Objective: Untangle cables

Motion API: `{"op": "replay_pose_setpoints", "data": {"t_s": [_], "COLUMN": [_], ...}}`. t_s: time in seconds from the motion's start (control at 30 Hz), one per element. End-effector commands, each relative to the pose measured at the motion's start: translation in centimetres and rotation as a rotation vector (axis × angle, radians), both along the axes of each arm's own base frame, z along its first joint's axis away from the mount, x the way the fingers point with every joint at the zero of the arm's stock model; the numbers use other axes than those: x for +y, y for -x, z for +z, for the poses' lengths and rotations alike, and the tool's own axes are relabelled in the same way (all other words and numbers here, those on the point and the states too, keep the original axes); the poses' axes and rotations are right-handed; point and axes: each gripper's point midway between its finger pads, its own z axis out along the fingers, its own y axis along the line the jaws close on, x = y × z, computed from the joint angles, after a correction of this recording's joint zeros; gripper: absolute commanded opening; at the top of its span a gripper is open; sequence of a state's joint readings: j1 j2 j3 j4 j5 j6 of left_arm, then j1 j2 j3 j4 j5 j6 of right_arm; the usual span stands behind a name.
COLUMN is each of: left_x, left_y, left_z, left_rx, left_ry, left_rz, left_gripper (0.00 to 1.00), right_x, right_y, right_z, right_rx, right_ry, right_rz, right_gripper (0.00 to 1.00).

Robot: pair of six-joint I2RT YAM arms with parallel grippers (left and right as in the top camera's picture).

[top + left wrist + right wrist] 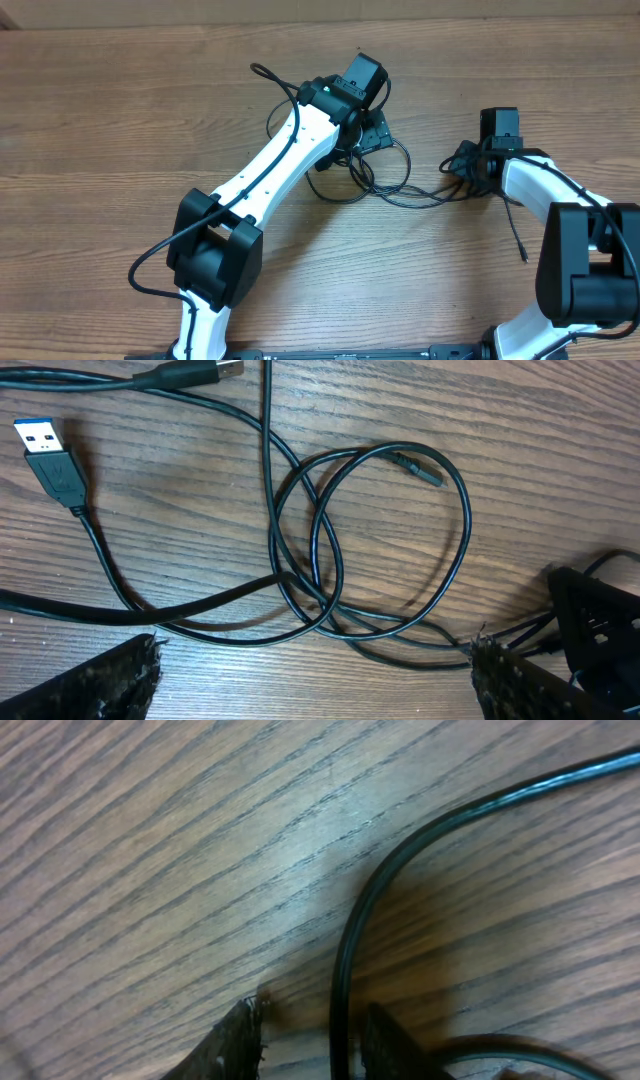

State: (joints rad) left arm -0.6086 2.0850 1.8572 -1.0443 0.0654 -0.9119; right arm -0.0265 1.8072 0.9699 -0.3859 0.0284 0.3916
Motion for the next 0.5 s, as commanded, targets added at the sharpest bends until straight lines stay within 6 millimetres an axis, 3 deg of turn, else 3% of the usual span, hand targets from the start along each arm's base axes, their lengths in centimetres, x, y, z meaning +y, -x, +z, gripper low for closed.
{"op": "replay_pose_setpoints", "data": {"t_s": [0.0, 0.1, 0.2, 0.33, 0.47], "left_x": [0.4, 0.4, 0.4, 0.4, -1.6], "left_y": [0.0, -0.1, 0.0, 0.1, 1.8], "left_z": [0.9, 0.9, 0.9, 0.9, 1.2], "left_rx": [-0.029, -0.030, -0.029, -0.046, -0.010], "left_ry": [-0.011, -0.011, -0.011, -0.030, 0.069], "left_rz": [-0.011, -0.011, -0.013, -0.129, -0.320], "left_gripper": [1.00, 1.00, 1.00, 1.00, 0.99], "right_x": [0.5, 0.5, 0.9, 3.3, 6.4], "right_y": [1.8, 1.5, 0.7, -0.4, -2.0], "right_z": [-1.4, -1.3, -0.9, 0.2, 3.5], "right_rx": [0.056, 0.043, 0.009, -0.031, -0.110], "right_ry": [-0.029, -0.029, -0.052, -0.179, -0.340], "right_rz": [0.005, 0.005, 0.015, 0.077, 0.184], "right_gripper": [0.27, 0.04, 0.04, 0.04, 0.04]}}
